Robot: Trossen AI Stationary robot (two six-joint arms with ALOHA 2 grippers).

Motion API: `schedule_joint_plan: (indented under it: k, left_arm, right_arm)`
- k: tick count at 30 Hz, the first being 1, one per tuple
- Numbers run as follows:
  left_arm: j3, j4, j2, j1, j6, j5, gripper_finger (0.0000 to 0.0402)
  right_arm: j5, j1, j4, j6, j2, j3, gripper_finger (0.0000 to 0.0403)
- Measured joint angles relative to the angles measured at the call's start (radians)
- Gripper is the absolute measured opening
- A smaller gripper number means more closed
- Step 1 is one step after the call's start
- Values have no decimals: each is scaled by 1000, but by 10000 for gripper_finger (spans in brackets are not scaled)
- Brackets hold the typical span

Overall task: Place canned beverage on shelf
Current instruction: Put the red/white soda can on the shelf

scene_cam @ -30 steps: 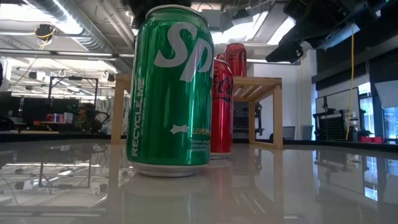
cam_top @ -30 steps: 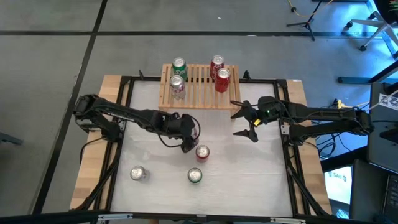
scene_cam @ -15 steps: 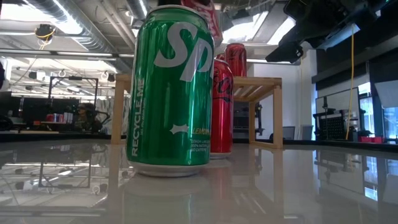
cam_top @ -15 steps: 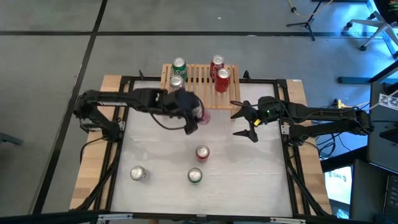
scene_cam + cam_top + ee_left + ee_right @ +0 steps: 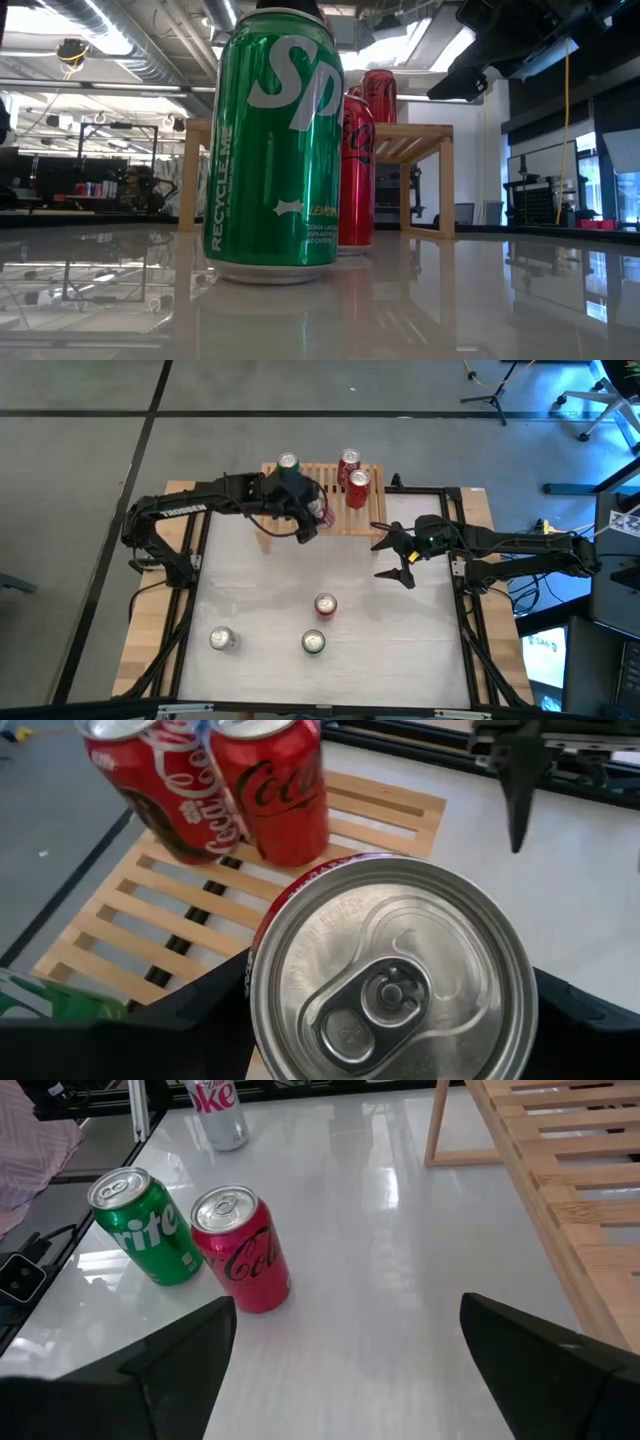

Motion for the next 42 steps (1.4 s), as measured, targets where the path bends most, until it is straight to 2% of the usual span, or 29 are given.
schedule_joint_plan:
  k: [11, 28, 42]
  left_arm:
    - [0, 2, 38, 94, 6, 94, 287]
    - [0, 2, 64, 130, 28, 111, 287]
    - [0, 162, 64, 130, 31, 136, 287]
  right_arm:
    - [0, 0, 1, 0, 0, 0, 379]
    - [0, 0, 1, -3, 0, 0, 379]
    - [0, 0, 1, -4, 0, 0, 379]
